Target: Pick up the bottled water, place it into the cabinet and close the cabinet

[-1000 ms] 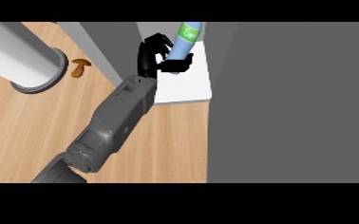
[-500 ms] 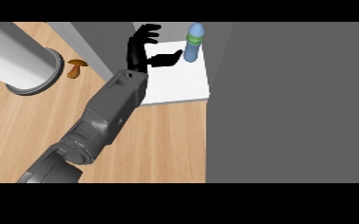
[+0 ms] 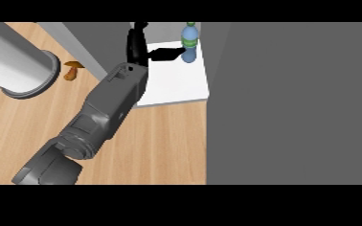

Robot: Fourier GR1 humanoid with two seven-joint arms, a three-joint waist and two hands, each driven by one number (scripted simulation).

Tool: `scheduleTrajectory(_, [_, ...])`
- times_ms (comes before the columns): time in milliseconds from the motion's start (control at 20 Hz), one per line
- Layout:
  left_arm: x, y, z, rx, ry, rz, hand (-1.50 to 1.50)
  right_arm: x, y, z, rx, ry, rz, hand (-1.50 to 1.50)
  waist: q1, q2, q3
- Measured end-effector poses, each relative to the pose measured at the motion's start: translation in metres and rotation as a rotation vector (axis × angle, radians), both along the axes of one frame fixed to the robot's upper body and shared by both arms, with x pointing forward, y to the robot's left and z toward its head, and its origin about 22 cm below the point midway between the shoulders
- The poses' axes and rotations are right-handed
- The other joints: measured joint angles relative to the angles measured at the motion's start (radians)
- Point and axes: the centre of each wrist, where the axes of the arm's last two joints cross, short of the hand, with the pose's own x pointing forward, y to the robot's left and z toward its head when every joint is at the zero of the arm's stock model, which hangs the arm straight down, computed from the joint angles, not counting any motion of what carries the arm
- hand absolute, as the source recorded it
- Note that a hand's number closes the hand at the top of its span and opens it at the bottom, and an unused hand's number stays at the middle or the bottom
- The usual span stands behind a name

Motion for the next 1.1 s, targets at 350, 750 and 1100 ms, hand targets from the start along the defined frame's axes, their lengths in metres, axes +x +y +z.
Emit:
scheduleTrajectory(350, [0.005,-0.014,0.019,-0.150,-0.112,-0.158,-1.50,-0.003,0.002,-0.001,0.016,0.013,0.017,-1.50,0.018,-0.006,-0.001])
scheduleTrajectory(750, [0.000,-0.030,0.018,-0.262,-0.158,-0.280,-1.50,-0.003,0.001,0.000,0.025,0.028,-0.003,-1.50,0.057,-0.024,0.000])
scheduleTrajectory(1100, [-0.014,-0.034,0.000,-0.307,-0.161,-0.325,-1.50,-0.001,0.005,0.001,0.040,0.042,-0.011,-1.50,0.083,-0.037,0.001])
